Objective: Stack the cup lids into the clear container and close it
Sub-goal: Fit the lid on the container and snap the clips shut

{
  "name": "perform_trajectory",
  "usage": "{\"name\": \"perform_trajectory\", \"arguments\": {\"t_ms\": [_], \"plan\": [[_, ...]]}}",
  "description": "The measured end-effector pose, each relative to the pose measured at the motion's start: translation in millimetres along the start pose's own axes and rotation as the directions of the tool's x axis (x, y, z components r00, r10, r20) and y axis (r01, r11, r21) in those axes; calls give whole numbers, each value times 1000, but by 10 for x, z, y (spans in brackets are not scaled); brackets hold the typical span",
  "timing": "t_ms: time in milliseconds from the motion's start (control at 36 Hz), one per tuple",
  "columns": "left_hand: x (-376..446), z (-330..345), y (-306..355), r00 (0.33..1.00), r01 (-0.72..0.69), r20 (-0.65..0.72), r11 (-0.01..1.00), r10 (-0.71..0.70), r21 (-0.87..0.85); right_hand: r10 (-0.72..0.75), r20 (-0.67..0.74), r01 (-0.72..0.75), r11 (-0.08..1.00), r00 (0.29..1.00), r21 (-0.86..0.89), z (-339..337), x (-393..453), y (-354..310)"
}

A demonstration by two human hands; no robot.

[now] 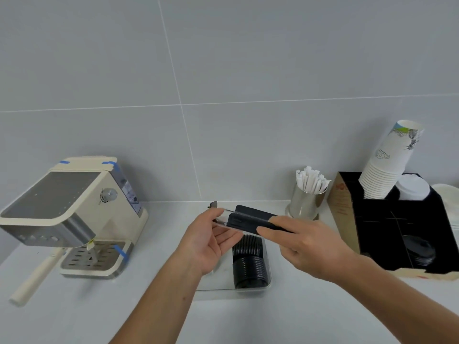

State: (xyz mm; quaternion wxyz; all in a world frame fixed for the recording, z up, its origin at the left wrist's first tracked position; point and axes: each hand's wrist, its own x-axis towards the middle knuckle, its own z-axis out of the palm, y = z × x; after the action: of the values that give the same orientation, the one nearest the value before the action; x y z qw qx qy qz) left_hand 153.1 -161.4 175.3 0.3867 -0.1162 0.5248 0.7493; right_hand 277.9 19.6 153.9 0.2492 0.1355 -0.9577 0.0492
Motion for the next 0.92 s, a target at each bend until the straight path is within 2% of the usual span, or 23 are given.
{"name": "perform_trajectory", "arguments": {"t_ms": [111, 194, 250, 306, 361, 417, 472, 528, 611, 667, 694, 750, 806, 917], "plan": [[-14, -74, -54, 1000, -16, -3, 999, 16, -49, 20, 15, -21, 996, 1000, 85, 50, -59, 8], [-19, -130, -86, 1000, -24, -16, 998, 23, -52, 123, 158, -144, 980, 980, 134, 33, -120, 28], [-27, -176, -100, 999, -31, -32, 999, 30, -43, 202, 244, -259, 938, 949, 232, -21, -157, 51], [-39, -242, -109, 998, -52, -43, 998, 50, -35, 300, 232, -363, 877, 925, 316, -77, -183, 91], [-56, -317, -114, 996, -77, -45, 996, 75, -42, 437, 144, -458, 812, 888, 362, -104, -204, 151], [-74, -387, -116, 995, -93, -38, 994, 91, -51, 621, 92, -592, 677, 779, 437, -95, -212, 207], [-103, -440, -112, 994, -105, -16, 993, 104, -56, 774, 171, -737, 475, 610, 481, -73, -207, 261], [-127, -479, -114, 993, -113, 10, 992, 113, -61, 833, 274, -815, 310, 481, 489, -30, -209, 307], [-162, -532, -101, 990, -128, 46, 989, 132, -73, 831, 458, -794, -31, 317, 607, 65, -187, 333], [-182, -565, -92, 988, -133, 63, 987, 139, -87, 787, 564, -701, -255, 250, 666, 89, -147, 328], [-193, -581, -90, 988, -134, 69, 987, 141, -92, 758, 605, -655, -331, 243, 679, 84, -128, 329], [-204, -619, -98, 985, -137, 87, 984, 147, -110, 708, 650, -600, -401, 276, 692, 58, -89, 319], [-213, -660, -104, 982, -146, 102, 981, 159, -129, 690, 658, -602, -397, 301, 693, 39, -51, 299], [-224, -722, -81, 976, -168, 113, 975, 185, -146, 717, 621, -641, -321, 317, 698, 8, 41, 266]]}}
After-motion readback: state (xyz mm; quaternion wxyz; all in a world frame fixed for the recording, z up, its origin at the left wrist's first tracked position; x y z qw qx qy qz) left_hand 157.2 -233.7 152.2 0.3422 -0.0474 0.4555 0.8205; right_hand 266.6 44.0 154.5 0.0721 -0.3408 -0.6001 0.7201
